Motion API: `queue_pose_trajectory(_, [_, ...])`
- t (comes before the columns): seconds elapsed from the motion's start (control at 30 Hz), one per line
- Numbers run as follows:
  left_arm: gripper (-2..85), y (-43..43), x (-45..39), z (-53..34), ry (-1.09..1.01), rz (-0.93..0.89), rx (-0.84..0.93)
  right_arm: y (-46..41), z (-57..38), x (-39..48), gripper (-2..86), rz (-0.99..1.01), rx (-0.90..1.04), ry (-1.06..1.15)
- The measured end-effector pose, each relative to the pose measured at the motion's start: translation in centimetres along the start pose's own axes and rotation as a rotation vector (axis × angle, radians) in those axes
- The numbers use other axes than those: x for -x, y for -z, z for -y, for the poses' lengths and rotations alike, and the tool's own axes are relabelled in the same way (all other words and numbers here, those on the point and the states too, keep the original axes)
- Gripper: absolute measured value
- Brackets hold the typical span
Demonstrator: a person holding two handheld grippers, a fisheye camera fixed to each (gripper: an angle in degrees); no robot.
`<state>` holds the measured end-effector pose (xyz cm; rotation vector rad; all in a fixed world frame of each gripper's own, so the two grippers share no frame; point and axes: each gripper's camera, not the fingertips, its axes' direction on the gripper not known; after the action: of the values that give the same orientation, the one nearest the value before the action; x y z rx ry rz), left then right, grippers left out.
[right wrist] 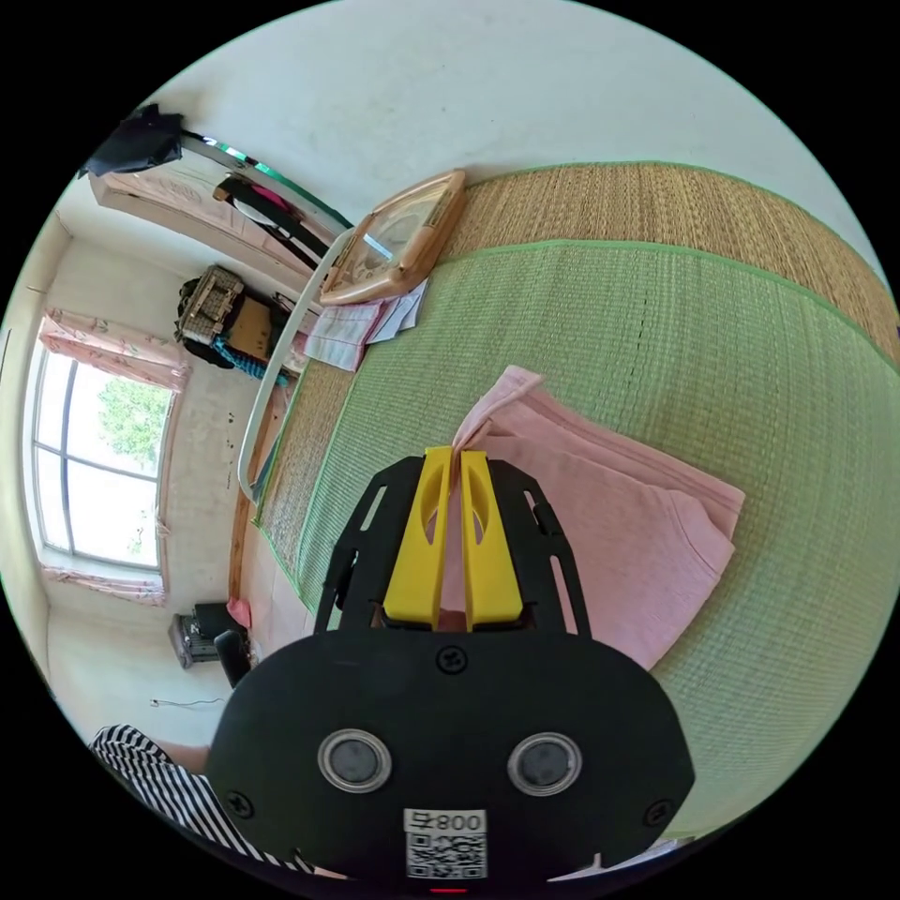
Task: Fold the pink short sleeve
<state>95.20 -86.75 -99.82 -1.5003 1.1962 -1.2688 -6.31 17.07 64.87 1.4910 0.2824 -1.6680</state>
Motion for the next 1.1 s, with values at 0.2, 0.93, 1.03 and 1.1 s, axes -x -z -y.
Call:
queue_pose_trajectory(0.2, [0.9, -3.1, 6.7, -2.3, 0.063, 0.013, -0.014, -1.8, 3.9, 3.7, 1.6, -0.028, 0.071, -0.002])
queue_pose_trajectory(0.93, [1.2, -8.9, 17.0, -7.3, 0.088, 0.034, -0.017, 5.6, 6.8, 16.4, 5.0, 0.000, 0.109, 0.138])
queue_pose_trajectory(1.03, [1.1, -9.2, 16.3, -7.0, 0.037, 0.065, -0.014, 7.0, 3.4, 18.9, 4.3, 0.051, 0.148, 0.200])
queue_pose_trajectory(1.1, [1.1, -9.7, 16.2, -6.7, 0.021, 0.076, -0.006, 7.4, 0.4, 20.5, 3.9, 0.057, 0.186, 0.229])
